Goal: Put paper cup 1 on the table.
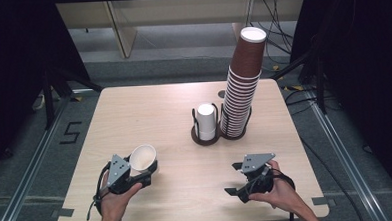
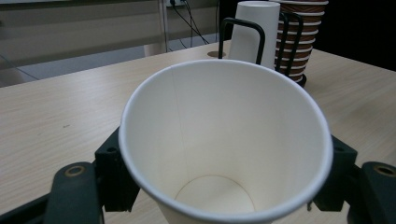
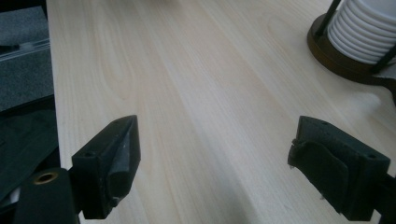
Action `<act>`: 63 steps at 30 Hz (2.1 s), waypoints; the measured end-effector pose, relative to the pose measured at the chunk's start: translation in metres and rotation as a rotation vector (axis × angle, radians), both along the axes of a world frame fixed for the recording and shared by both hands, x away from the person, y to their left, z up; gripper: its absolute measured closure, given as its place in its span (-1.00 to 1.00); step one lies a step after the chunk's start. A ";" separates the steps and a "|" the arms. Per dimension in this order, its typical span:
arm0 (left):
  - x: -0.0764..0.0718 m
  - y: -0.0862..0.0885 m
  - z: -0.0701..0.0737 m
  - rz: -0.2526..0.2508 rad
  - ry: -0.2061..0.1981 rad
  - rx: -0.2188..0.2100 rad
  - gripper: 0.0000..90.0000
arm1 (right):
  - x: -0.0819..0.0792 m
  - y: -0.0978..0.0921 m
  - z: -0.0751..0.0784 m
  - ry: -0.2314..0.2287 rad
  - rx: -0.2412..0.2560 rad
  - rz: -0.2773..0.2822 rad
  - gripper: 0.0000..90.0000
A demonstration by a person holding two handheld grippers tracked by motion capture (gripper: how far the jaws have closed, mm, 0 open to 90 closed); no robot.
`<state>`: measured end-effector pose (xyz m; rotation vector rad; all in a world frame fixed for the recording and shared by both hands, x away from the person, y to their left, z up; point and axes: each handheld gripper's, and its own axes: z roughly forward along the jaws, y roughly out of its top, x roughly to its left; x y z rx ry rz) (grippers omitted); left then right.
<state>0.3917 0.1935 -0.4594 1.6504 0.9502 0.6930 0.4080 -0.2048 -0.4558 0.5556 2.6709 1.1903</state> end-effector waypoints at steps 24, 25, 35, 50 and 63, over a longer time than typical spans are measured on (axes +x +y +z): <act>0.025 0.008 -0.004 0.074 0.040 -0.031 -0.41 | -0.003 -0.010 -0.005 0.000 -0.018 -0.042 -0.64; 0.027 0.009 -0.003 0.077 0.042 -0.021 -0.41 | -0.003 -0.011 -0.005 -0.002 -0.017 -0.042 -0.64; 0.054 0.001 0.000 0.096 0.050 -0.028 -0.41 | -0.004 -0.012 -0.004 -0.013 -0.024 -0.045 -0.64; 0.103 0.000 0.001 0.131 0.069 -0.003 -0.42 | -0.005 -0.013 -0.006 -0.010 -0.031 -0.040 -0.64; 0.135 0.009 -0.015 0.187 0.092 0.004 -0.43 | -0.006 -0.013 -0.006 -0.002 -0.035 -0.046 -0.64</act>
